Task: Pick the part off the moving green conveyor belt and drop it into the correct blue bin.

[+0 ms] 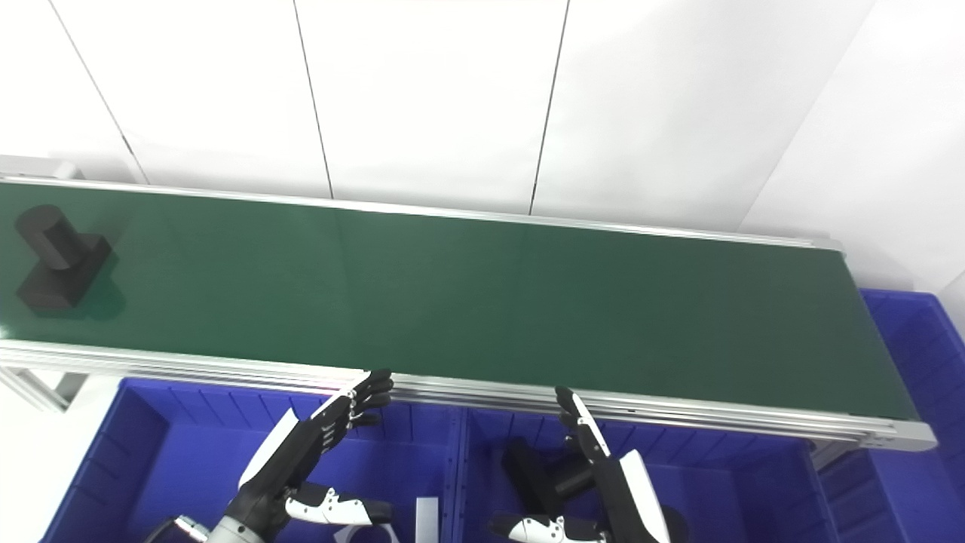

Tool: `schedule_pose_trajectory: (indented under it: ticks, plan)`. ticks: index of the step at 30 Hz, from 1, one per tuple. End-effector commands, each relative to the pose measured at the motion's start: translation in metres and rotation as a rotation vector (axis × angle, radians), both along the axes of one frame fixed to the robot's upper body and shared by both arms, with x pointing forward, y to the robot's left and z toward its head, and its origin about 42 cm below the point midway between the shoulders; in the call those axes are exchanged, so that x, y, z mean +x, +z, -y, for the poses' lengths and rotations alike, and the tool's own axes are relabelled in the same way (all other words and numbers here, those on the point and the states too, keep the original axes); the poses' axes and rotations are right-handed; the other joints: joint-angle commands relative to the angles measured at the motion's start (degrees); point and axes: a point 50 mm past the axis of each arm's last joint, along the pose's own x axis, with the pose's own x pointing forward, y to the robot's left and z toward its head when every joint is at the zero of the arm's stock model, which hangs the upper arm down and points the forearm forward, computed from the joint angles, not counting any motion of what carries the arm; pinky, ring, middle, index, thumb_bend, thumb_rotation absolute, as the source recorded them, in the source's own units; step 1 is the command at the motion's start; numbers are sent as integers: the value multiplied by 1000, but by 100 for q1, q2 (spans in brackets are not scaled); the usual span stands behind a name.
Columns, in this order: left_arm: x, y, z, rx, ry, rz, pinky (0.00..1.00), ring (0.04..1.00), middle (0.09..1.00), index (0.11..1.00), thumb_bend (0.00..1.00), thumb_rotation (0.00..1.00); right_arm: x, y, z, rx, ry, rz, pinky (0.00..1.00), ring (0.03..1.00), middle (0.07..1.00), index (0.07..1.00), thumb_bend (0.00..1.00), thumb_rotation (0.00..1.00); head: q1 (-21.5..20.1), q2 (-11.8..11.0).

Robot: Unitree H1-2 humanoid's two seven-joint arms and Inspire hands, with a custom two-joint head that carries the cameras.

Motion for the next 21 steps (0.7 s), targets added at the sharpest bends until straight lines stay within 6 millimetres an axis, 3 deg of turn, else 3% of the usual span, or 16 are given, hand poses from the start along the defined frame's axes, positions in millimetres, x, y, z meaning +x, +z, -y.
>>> schedule_pose_trajectory:
  ticks: [1,21]
  plan:
    - [7,10,2,-17,9,76,799,860,895,902,926,370,3,7,-1,13,-4,61,851,915,945,957,852,334,0,-3]
    - [8,9,4,-26,14,80,799,858,897,906,916,349,3,5,0,23,-10,55,828,914,948,959,859,338,22,-33]
